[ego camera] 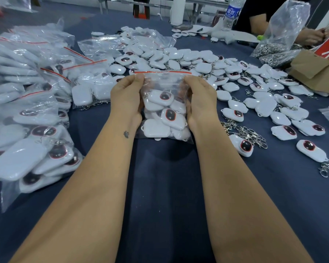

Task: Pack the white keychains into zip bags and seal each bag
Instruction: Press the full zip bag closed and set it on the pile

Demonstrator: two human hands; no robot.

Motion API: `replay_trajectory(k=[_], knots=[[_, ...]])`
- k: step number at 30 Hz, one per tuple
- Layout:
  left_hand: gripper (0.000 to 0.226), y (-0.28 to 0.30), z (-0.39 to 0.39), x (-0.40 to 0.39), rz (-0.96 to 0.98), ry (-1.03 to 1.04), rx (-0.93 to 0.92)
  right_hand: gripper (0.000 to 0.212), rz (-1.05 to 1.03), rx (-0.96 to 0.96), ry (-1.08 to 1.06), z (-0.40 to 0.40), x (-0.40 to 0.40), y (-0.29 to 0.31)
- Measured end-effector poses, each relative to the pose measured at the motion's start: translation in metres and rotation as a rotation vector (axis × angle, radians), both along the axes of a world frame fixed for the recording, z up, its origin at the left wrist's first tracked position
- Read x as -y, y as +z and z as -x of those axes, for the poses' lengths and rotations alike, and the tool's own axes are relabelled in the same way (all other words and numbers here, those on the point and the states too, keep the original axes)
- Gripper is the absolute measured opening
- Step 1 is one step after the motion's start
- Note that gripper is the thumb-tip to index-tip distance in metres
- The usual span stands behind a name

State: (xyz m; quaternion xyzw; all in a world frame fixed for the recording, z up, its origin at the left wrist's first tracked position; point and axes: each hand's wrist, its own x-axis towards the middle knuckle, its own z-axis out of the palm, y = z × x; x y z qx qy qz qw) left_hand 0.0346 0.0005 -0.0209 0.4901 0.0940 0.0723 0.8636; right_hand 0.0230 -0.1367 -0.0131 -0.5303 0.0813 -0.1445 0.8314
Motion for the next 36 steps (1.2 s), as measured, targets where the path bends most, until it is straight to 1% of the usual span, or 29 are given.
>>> replay_trajectory(k=[2,6,10,12,15,17,21,25,28,31,32,34,36], knots=[[0.022,-0.001,0.000,0.000,0.000,0.002,0.015,0.036,0.041,0.006,0.042,0.000,-0.001,-0.001],[0.020,0.001,0.003,0.000,-0.027,-0.035,0.004,0.023,0.055,0.014,0.028,0.002,-0.001,-0.002],[0.023,0.000,0.004,0.000,-0.051,-0.071,0.037,0.034,0.002,0.008,0.098,0.001,0.001,-0.002],[0.020,0.000,0.005,0.001,-0.051,-0.075,0.045,0.028,0.004,-0.006,0.141,0.002,-0.001,-0.001],[0.022,0.002,0.005,0.003,-0.052,-0.077,0.036,0.019,0.060,-0.009,0.122,0.003,-0.003,-0.002],[0.022,0.004,0.006,0.003,-0.031,-0.096,0.036,0.020,0.060,-0.002,0.114,0.004,-0.003,-0.002],[0.011,0.004,0.010,0.003,-0.023,-0.208,0.077,0.020,0.049,0.003,0.143,0.004,-0.003,-0.001],[0.016,0.002,0.011,0.003,-0.059,-0.207,0.114,0.005,0.033,-0.022,0.233,0.008,-0.005,0.000],[0.020,0.003,0.012,0.005,-0.070,-0.194,0.114,0.008,0.066,-0.024,0.207,0.010,-0.006,0.000],[0.008,0.005,0.014,0.007,-0.045,-0.216,0.124,0.023,0.093,-0.004,0.191,0.009,-0.006,-0.001],[0.010,0.005,0.014,0.008,-0.041,-0.216,0.121,0.025,0.102,0.000,0.199,0.009,-0.007,-0.001],[0.017,0.006,0.012,0.007,-0.058,-0.195,0.107,0.021,0.105,0.014,0.227,0.009,-0.008,-0.002],[0.021,0.005,0.011,0.006,-0.100,-0.169,0.103,0.013,0.107,0.028,0.261,0.009,-0.008,-0.003]])
